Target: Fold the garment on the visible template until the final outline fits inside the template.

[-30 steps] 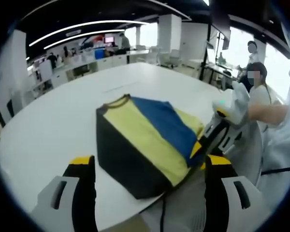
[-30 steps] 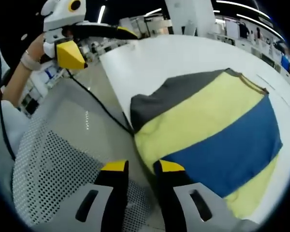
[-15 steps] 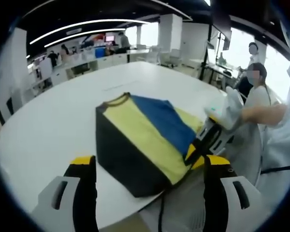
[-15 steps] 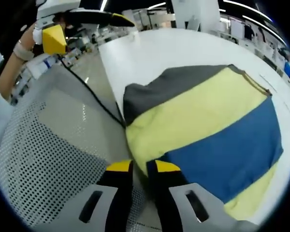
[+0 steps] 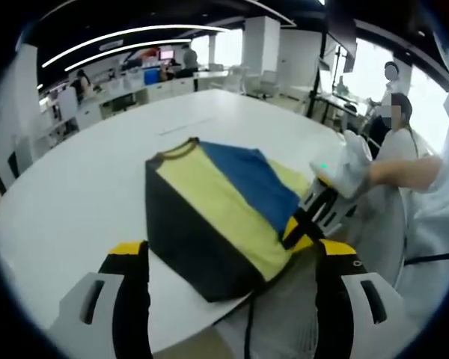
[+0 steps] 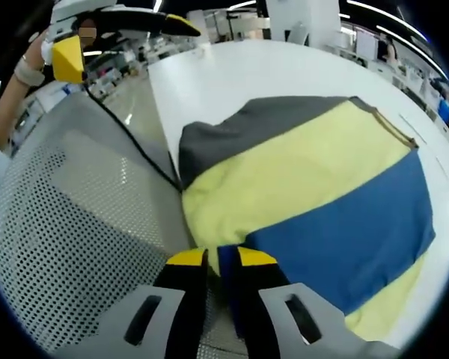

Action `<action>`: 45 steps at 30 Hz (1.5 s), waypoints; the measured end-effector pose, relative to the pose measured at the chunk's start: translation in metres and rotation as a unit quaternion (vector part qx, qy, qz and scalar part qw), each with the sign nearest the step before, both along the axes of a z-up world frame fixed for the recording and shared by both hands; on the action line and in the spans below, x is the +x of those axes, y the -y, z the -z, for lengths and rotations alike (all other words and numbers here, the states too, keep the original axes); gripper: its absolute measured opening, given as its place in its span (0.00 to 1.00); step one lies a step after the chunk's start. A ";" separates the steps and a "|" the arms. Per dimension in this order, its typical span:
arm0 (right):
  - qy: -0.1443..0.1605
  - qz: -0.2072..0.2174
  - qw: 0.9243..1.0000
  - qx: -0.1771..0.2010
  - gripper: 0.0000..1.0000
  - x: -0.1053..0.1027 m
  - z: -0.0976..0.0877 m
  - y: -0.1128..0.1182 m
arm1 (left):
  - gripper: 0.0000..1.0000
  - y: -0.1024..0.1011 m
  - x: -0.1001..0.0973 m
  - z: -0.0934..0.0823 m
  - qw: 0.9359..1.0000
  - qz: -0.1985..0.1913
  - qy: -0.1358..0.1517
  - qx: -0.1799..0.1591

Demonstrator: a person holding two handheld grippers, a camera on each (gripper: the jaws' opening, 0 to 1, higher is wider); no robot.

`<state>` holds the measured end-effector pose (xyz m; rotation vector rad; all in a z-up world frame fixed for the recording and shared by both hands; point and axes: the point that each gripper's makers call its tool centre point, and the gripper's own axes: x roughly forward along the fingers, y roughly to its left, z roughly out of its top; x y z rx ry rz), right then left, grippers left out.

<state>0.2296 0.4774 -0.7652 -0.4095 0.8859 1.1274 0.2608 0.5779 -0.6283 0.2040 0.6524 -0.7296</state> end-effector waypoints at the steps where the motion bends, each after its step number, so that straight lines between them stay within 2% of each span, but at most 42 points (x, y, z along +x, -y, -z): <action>1: -0.001 0.001 1.000 0.001 0.12 0.000 0.000 0.000 | 0.89 0.000 0.000 0.000 1.000 0.000 0.000 0.001; 6: 0.002 -0.004 1.000 0.002 0.12 0.000 0.001 0.000 | 0.89 0.000 0.000 0.000 1.000 0.001 -0.003 -0.002; 10: 0.019 -0.009 1.000 -0.008 0.09 0.002 0.002 0.001 | 0.89 0.001 -0.001 0.000 1.000 0.001 -0.004 -0.007; 18: 0.041 -0.026 0.999 -0.010 0.09 0.001 0.002 0.001 | 0.88 0.003 -0.001 0.000 1.000 0.001 -0.005 -0.008; 22: 0.041 -0.017 0.999 -0.017 0.06 0.005 0.002 0.002 | 0.89 0.003 -0.002 0.001 1.000 0.002 -0.006 -0.005; 24: 0.025 -0.004 1.000 -0.010 0.06 0.006 0.002 0.002 | 0.90 0.003 -0.002 0.001 1.000 0.001 -0.007 -0.003; 29: 0.006 0.006 1.000 0.003 0.03 0.005 0.000 0.005 | 0.90 0.004 -0.003 0.002 1.000 0.005 -0.011 0.004; 37: 0.006 0.018 1.000 0.022 0.02 0.004 -0.013 0.007 | 0.90 0.004 -0.003 0.001 1.000 0.004 -0.010 0.004; 45: 0.019 0.043 0.998 0.038 0.02 0.015 -0.028 0.019 | 0.92 0.003 -0.003 -0.002 1.000 0.001 -0.005 0.010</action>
